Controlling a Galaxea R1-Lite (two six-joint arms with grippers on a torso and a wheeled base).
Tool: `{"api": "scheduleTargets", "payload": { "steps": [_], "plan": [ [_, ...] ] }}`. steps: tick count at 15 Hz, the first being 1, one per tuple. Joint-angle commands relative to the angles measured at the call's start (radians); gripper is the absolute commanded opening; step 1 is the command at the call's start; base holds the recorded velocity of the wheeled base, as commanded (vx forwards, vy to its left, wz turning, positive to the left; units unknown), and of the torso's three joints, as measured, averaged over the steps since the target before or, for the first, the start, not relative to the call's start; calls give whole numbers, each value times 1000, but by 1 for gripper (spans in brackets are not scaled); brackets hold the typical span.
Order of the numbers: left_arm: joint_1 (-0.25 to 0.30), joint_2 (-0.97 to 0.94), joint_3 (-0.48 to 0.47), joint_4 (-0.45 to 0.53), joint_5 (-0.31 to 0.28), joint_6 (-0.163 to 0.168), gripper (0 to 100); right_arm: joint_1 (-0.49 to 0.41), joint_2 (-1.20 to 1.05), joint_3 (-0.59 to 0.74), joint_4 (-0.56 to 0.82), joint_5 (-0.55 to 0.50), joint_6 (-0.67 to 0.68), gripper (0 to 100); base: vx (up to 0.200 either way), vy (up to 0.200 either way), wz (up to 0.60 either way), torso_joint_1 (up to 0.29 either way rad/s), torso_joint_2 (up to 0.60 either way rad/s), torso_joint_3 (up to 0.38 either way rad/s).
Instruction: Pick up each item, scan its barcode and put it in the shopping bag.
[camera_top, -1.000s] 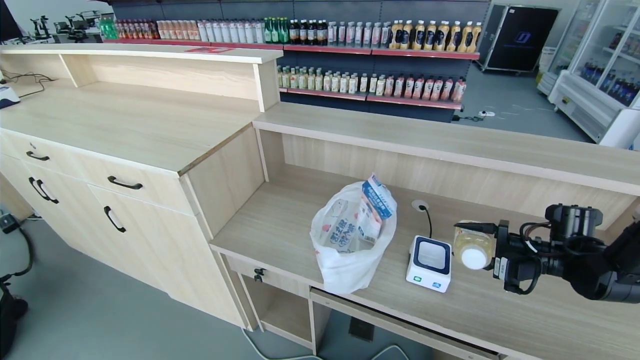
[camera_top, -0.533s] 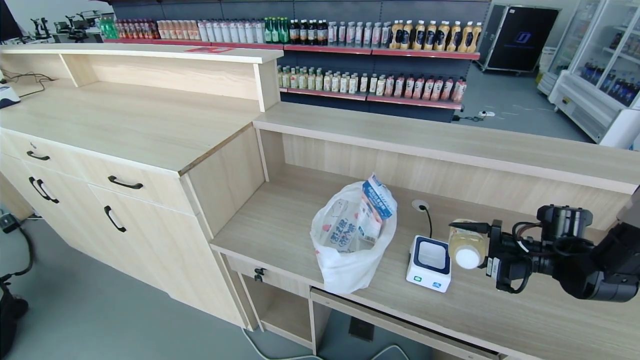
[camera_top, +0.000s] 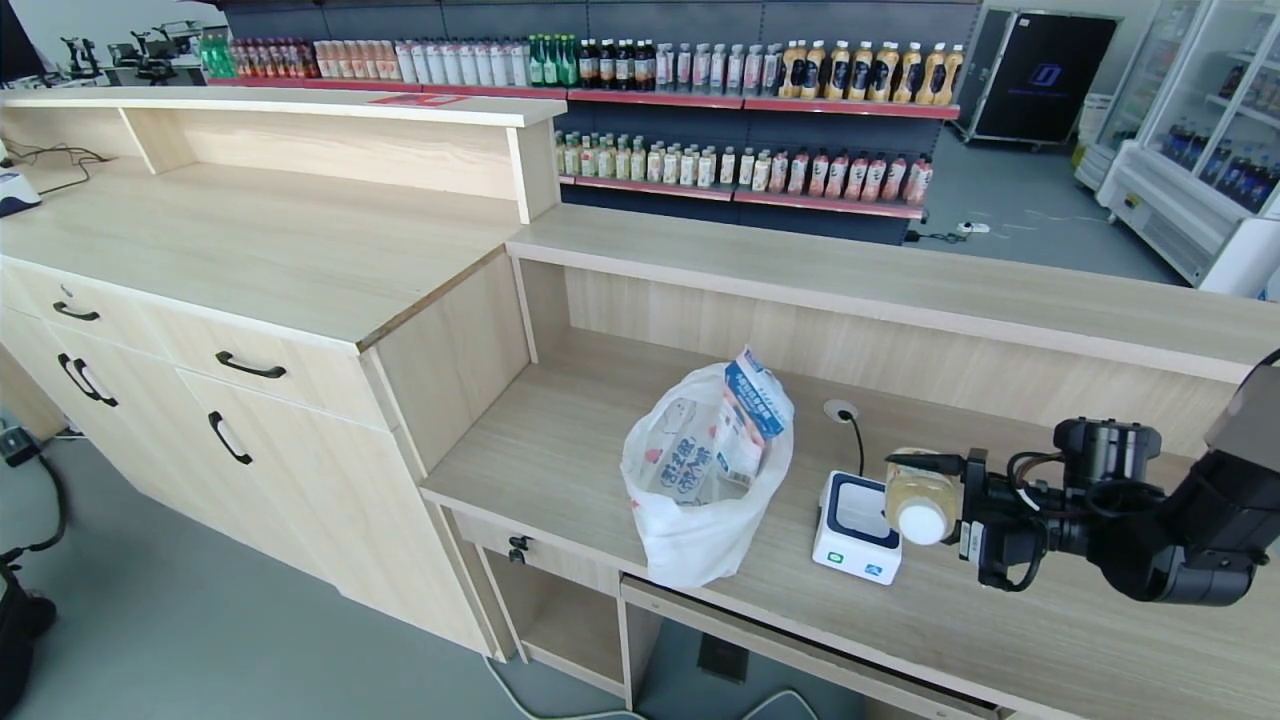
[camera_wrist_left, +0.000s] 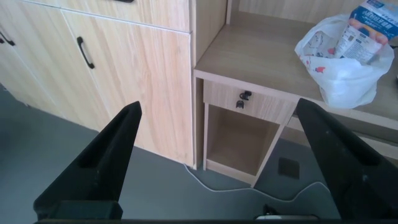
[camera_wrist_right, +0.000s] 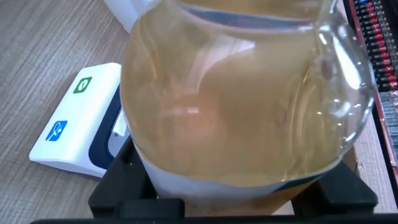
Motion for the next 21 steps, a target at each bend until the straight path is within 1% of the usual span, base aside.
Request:
{"api": "scheduleTargets", "payload": {
  "steps": [1, 7, 9, 13, 18, 21],
  "plan": [
    [0, 0, 0, 0, 0, 0, 100, 16, 20, -27, 0, 0, 0, 0, 0, 0, 0, 0, 0, 0],
    [0, 0, 0, 0, 0, 0, 100, 39, 52, -48, 0, 0, 9, 0, 0, 0, 0, 0, 0, 0],
    [0, 0, 0, 0, 0, 0, 100, 53, 77, -89, -2, 0, 37, 0, 0, 0, 0, 0, 0, 0],
    [0, 0, 0, 0, 0, -2, 100, 67, 103, -128, -14, 0, 42, 0, 0, 0, 0, 0, 0, 0],
    [0, 0, 0, 0, 0, 0, 100, 73, 126, -136, -20, 0, 65, 0, 0, 0, 0, 0, 0, 0],
    [0, 0, 0, 0, 0, 0, 100, 81, 144, -162, -19, 0, 72, 0, 0, 0, 0, 0, 0, 0]
  ]
}}
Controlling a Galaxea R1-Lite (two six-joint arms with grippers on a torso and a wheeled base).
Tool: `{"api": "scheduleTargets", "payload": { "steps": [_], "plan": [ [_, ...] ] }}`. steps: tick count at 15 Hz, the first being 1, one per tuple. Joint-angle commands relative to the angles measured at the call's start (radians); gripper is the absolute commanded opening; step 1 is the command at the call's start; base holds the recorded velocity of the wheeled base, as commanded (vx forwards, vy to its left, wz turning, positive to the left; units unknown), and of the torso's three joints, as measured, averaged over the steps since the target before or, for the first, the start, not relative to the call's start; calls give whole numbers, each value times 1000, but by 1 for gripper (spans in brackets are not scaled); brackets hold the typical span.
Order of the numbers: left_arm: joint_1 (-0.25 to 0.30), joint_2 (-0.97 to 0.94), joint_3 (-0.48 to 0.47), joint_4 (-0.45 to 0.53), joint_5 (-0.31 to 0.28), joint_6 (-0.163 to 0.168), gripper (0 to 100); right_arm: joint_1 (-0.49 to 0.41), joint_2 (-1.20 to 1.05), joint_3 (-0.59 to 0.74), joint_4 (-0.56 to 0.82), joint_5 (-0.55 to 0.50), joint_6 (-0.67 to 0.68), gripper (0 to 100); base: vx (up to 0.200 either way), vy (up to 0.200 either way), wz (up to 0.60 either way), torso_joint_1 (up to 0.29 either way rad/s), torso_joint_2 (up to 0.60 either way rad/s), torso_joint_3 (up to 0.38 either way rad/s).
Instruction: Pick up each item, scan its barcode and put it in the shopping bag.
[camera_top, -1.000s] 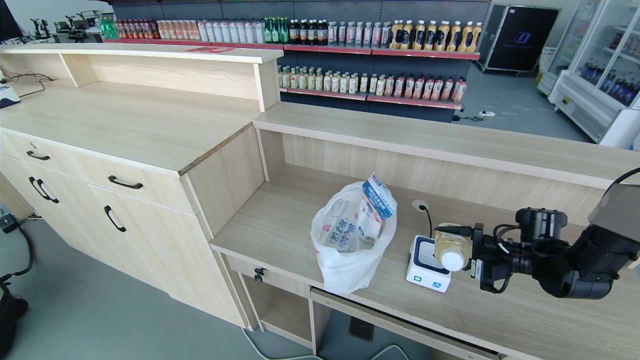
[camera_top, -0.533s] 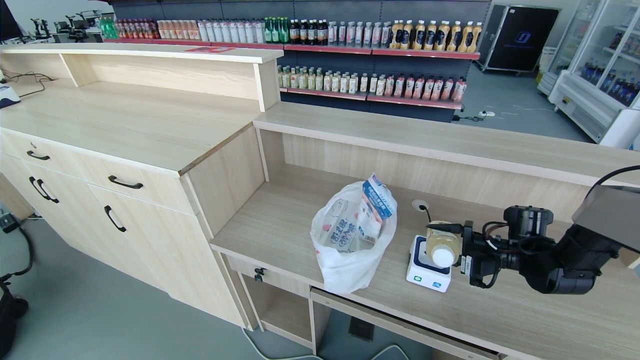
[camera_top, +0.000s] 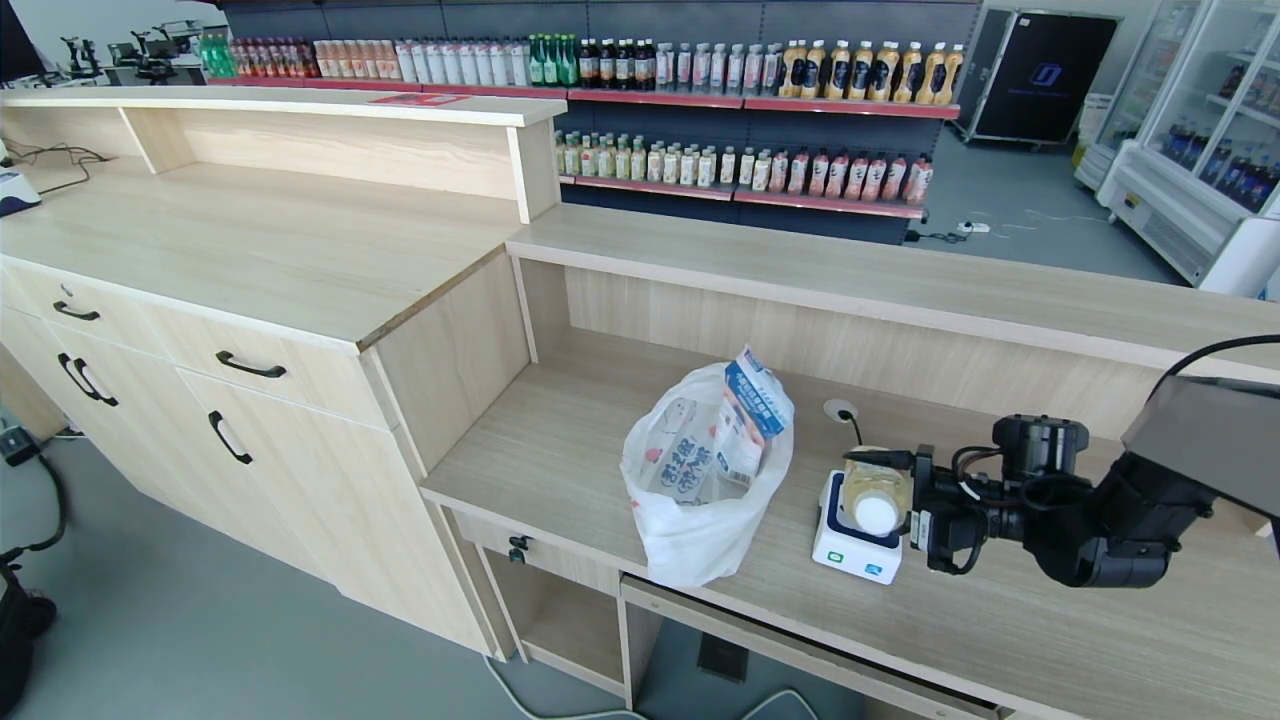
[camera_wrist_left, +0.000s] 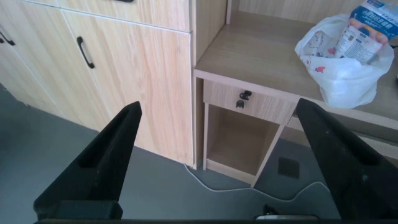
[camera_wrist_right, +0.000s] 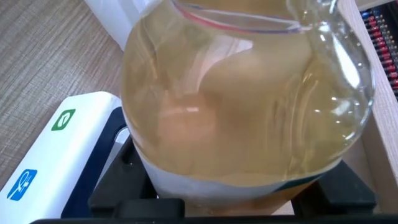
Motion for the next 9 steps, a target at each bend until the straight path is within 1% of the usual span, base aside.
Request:
{"api": "scheduleTargets", "payload": {
  "steps": [1, 9],
  "plan": [
    [0, 0, 0, 0, 0, 0, 100, 3, 16, -7, 0, 1, 1, 0, 0, 0, 0, 0, 0, 0],
    [0, 0, 0, 0, 0, 0, 100, 17, 38, -45, 0, 1, 22, 0, 0, 0, 0, 0, 0, 0]
  ]
}}
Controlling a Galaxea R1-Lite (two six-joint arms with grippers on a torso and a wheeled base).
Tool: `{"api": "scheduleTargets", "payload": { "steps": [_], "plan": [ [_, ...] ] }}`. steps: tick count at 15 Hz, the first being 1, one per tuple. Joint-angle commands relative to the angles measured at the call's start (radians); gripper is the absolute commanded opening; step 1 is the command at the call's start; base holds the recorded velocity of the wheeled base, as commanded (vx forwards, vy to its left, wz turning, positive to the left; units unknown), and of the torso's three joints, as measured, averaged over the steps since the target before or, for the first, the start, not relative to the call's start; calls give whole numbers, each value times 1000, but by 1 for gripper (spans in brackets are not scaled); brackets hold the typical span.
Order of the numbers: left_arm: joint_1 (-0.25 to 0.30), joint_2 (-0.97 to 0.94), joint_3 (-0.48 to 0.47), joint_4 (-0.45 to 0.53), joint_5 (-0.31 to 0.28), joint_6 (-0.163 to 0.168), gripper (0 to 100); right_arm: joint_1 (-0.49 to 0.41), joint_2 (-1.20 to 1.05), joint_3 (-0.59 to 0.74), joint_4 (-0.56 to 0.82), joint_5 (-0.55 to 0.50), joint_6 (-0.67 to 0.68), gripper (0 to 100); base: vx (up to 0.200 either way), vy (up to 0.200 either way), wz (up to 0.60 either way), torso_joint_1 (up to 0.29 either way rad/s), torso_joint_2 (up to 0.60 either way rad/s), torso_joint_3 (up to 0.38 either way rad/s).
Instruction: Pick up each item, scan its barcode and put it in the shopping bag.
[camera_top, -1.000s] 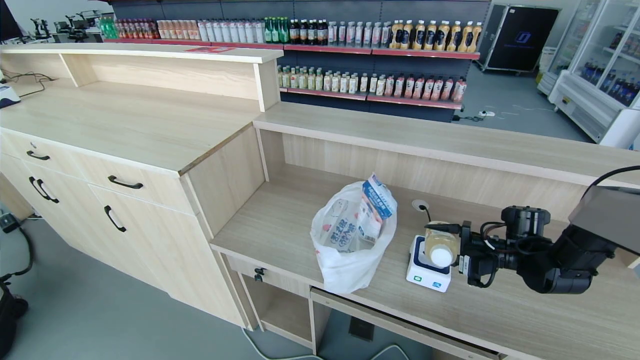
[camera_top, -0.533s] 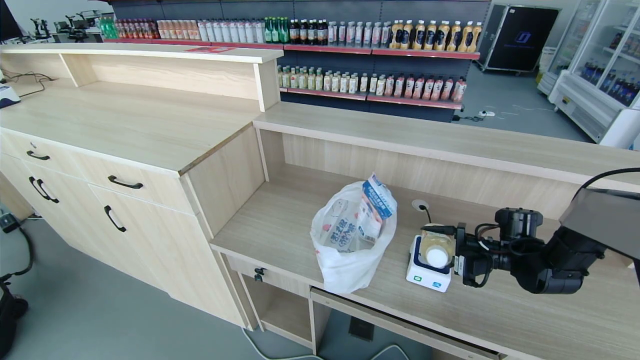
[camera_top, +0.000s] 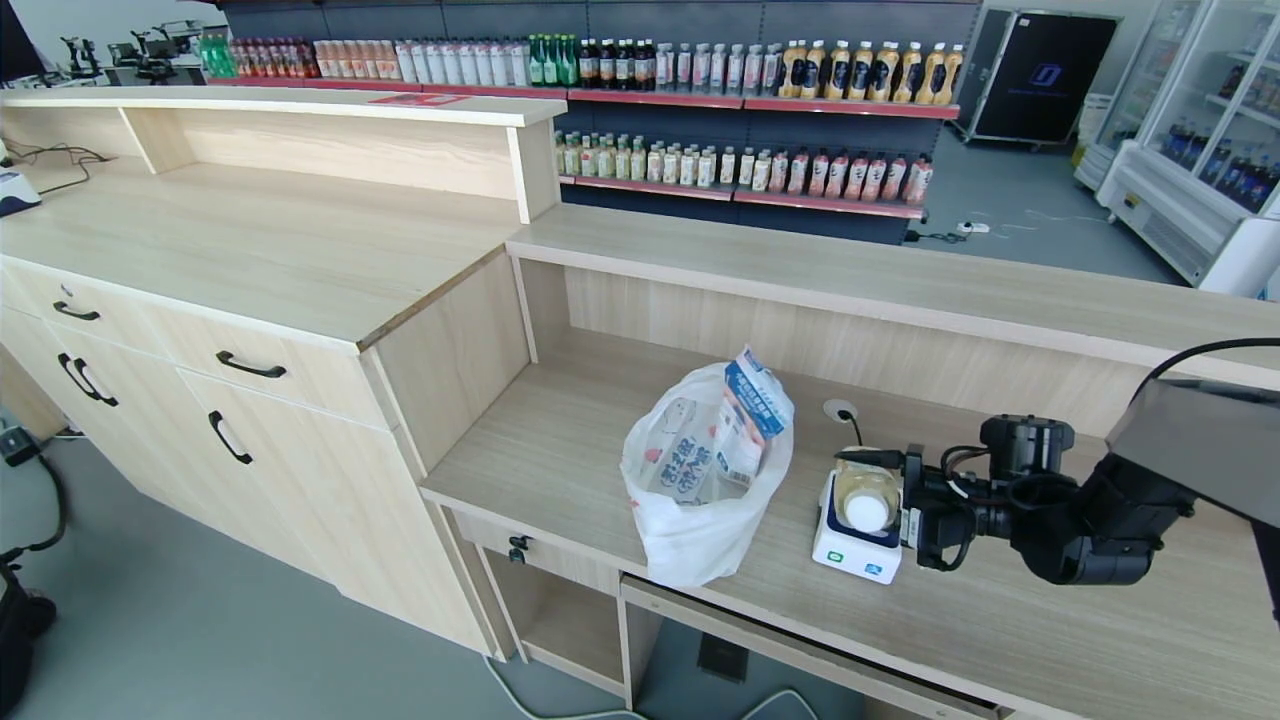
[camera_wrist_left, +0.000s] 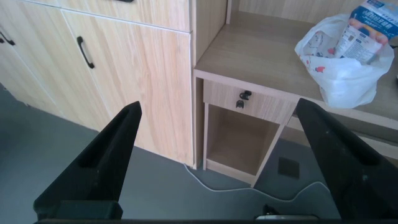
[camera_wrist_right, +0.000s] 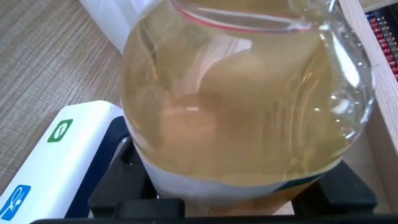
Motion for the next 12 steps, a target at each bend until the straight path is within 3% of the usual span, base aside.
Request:
{"api": "scheduleTargets", "payload": {
  "steps": [1, 4, 6, 8, 10, 12],
  "plan": [
    [0, 0, 0, 0, 0, 0, 100, 2, 6, -10, 1, 0, 3, 0, 0, 0, 0, 0, 0, 0],
    [0, 0, 0, 0, 0, 0, 100, 2, -15, -16, -1, 0, 43, 0, 0, 0, 0, 0, 0, 0],
    [0, 0, 0, 0, 0, 0, 100, -12, -156, 1, 13, -2, 193, 0, 0, 0, 0, 0, 0, 0],
    [0, 0, 0, 0, 0, 0, 100, -101, -374, 65, 21, -11, 463, 0, 0, 0, 0, 0, 0, 0],
    [0, 0, 0, 0, 0, 0, 100, -258, -569, 217, 36, -97, 663, 0, 0, 0, 0, 0, 0, 0],
    [0, 0, 0, 0, 0, 0, 100, -383, -658, 314, 56, -137, 749, 0, 0, 0, 0, 0, 0, 0]
  ]
}}
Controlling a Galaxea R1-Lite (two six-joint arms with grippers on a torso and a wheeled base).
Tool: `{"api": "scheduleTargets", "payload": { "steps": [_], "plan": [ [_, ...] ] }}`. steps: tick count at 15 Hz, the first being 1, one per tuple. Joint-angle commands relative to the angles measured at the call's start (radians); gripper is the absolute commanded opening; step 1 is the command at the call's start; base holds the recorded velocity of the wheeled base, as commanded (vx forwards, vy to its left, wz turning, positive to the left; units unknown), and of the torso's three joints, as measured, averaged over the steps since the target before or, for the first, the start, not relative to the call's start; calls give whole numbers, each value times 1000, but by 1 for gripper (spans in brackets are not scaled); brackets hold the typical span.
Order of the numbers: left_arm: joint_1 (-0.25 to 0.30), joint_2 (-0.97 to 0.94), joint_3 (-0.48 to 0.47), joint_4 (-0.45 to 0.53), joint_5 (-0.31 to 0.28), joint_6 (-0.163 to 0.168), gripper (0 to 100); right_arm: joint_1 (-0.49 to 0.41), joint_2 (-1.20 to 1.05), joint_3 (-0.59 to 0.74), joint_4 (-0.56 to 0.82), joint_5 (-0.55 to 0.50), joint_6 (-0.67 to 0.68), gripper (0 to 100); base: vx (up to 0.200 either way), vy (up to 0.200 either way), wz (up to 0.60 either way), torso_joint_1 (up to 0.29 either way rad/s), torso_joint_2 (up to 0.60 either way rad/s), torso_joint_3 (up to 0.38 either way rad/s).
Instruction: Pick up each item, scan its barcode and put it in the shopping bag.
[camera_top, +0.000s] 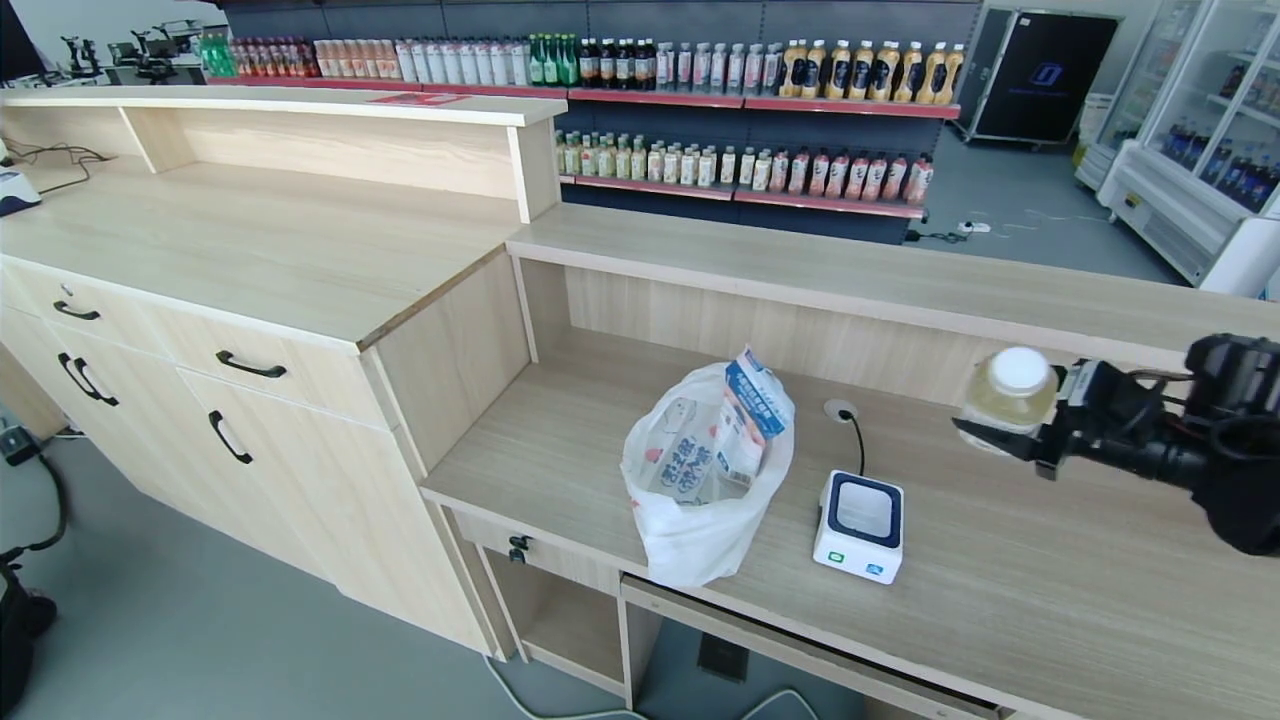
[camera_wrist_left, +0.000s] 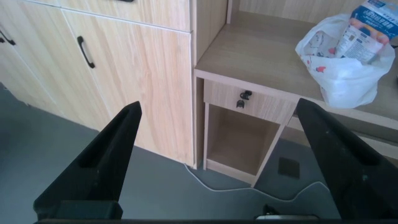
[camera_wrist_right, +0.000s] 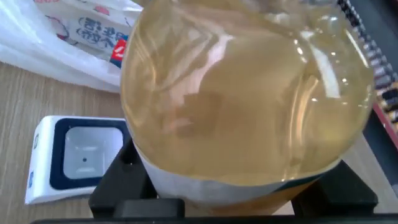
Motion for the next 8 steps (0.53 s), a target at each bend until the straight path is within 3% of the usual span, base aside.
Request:
{"api": "scheduleTargets", "payload": {
  "steps": [1, 5, 8],
  "plan": [
    [0, 0, 0, 0, 0, 0, 100, -222, -243, 147, 72, -59, 117, 0, 0, 0, 0, 0, 0, 0],
    [0, 0, 0, 0, 0, 0, 100, -380, -295, 177, 181, -71, 117, 0, 0, 0, 0, 0, 0, 0],
    [0, 0, 0, 0, 0, 0, 100, -398, -343, 170, 281, -72, 120, 0, 0, 0, 0, 0, 0, 0]
  ]
}}
